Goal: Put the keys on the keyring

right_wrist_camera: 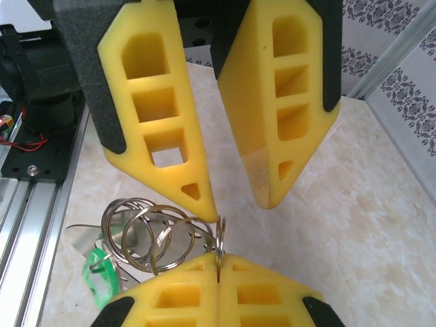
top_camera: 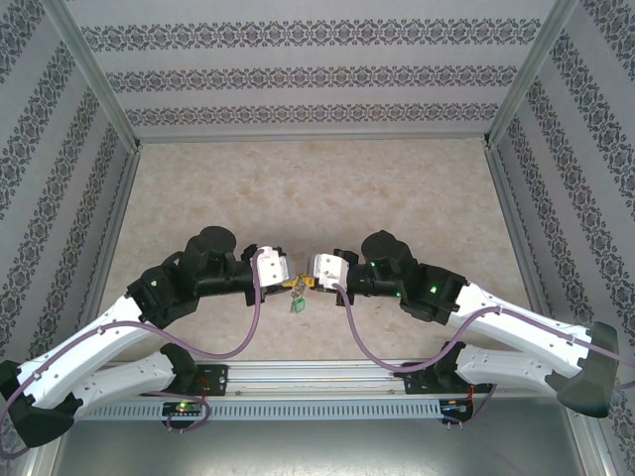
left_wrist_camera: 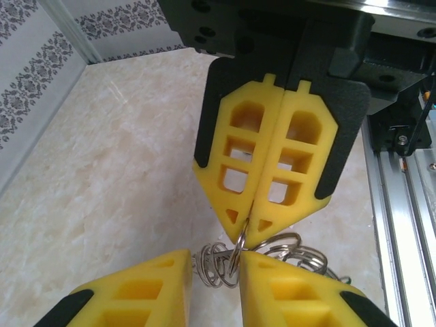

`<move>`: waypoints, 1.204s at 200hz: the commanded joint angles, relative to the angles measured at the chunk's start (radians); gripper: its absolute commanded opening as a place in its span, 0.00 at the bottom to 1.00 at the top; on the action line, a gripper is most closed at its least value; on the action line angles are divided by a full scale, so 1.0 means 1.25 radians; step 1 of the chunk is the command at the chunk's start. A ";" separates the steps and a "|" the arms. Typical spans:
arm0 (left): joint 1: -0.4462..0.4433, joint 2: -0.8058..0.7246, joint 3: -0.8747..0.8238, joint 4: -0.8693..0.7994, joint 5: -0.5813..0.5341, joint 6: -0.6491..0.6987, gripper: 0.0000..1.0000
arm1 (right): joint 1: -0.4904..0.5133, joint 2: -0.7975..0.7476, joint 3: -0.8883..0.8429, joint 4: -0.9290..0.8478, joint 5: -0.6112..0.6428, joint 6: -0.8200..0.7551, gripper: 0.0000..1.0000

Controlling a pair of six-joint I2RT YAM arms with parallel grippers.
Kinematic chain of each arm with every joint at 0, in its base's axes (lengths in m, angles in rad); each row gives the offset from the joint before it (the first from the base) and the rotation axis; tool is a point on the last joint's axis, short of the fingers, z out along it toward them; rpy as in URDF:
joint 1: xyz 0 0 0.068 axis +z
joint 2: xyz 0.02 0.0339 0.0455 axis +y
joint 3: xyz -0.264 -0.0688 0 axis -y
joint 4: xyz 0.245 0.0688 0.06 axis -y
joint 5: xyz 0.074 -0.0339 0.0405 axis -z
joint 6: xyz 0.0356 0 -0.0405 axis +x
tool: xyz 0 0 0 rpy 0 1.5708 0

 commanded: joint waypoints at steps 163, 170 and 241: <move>0.006 -0.017 0.039 -0.022 0.042 0.016 0.00 | 0.008 -0.083 -0.053 0.120 -0.005 0.052 0.29; 0.006 -0.009 0.052 -0.053 0.034 0.036 0.00 | 0.008 -0.086 -0.044 0.095 0.009 0.040 0.30; 0.005 0.060 0.166 -0.227 -0.005 0.133 0.00 | 0.008 -0.075 -0.017 0.059 0.016 0.013 0.25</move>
